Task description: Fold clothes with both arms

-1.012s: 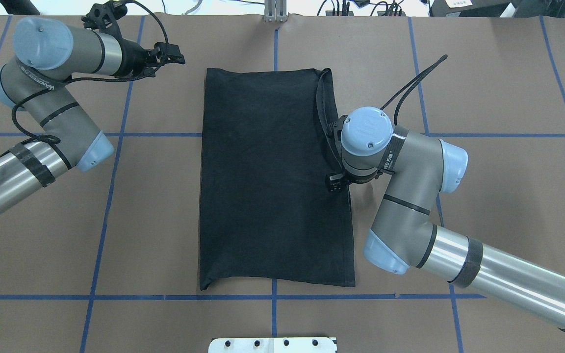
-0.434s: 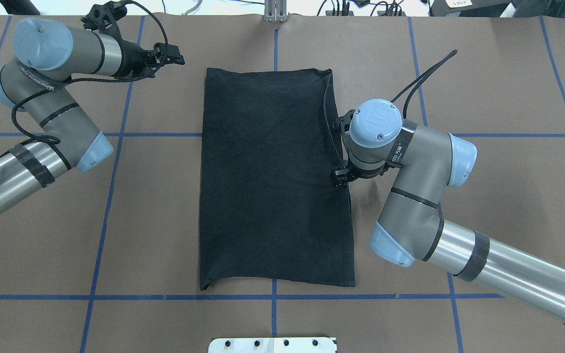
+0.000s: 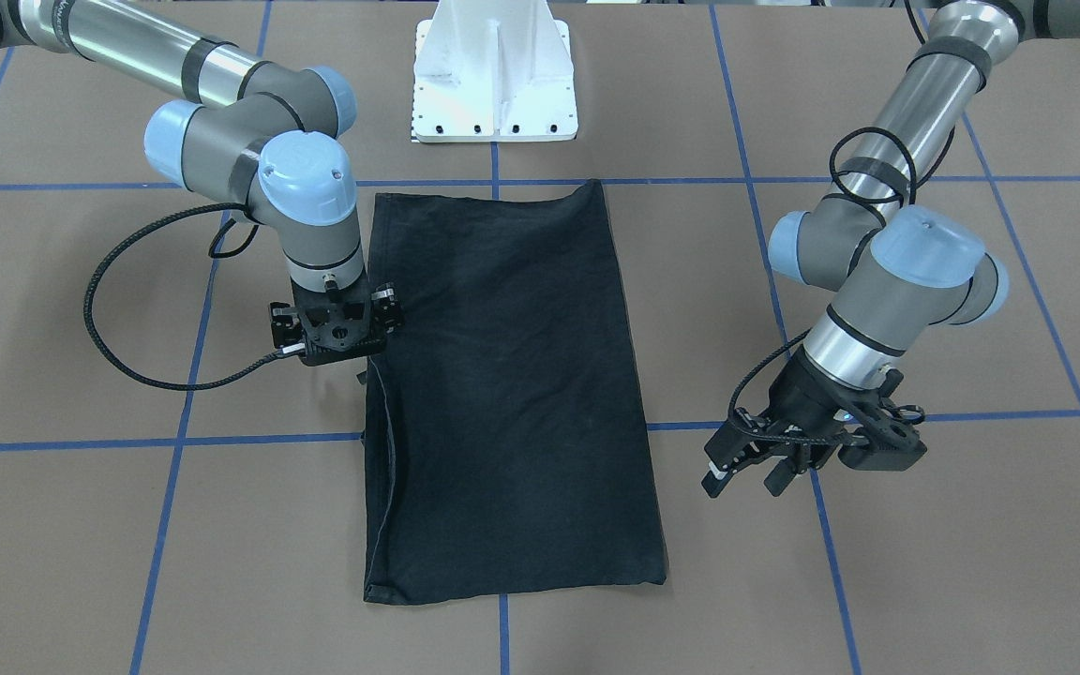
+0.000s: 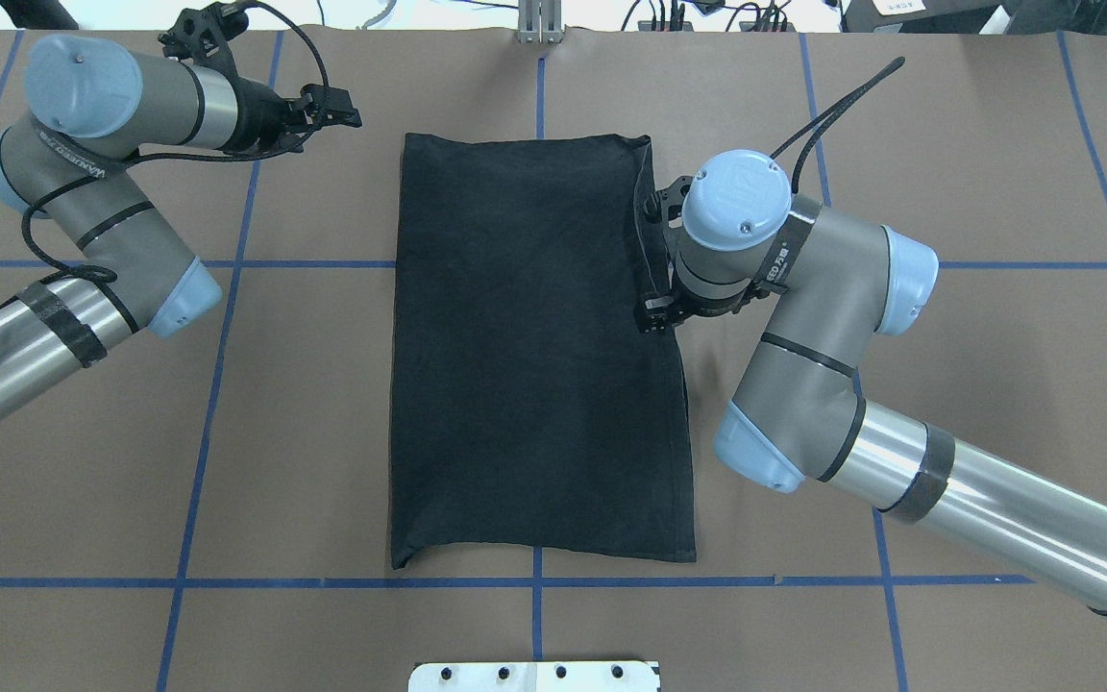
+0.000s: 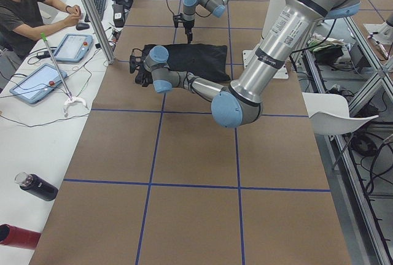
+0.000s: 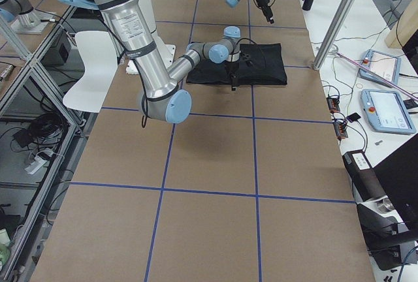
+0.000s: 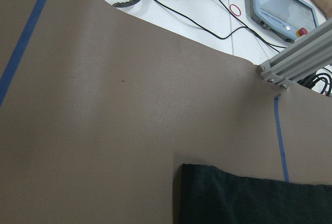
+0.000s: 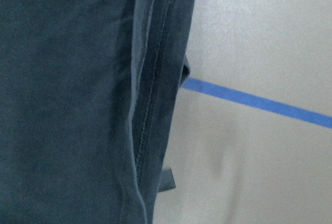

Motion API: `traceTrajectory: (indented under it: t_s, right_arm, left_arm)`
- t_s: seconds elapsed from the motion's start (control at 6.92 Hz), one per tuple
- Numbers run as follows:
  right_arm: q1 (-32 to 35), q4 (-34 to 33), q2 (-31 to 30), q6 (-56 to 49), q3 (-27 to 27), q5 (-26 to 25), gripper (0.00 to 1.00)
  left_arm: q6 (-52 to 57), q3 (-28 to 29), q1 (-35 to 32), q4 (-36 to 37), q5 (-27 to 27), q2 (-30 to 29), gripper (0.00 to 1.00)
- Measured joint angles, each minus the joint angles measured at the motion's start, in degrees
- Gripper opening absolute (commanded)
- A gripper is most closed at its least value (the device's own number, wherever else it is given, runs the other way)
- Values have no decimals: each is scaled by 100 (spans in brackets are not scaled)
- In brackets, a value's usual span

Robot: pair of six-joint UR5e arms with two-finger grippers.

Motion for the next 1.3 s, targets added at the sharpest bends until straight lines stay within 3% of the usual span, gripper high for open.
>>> traceTrajectory:
  t_s: [0.29, 0.72, 1.3]
  right_arm:
    - [133, 305, 149, 37, -210, -35, 99]
    - [222, 1149, 441, 80, -1023, -52, 99]
    - [276, 1524, 732, 59, -1754, -52, 99]
  left_arm:
    - [17, -127, -4, 15, -86, 17, 100]
    - [24, -763, -5, 93, -112, 269, 100]
    - [26, -985, -13, 151, -104, 310, 100]
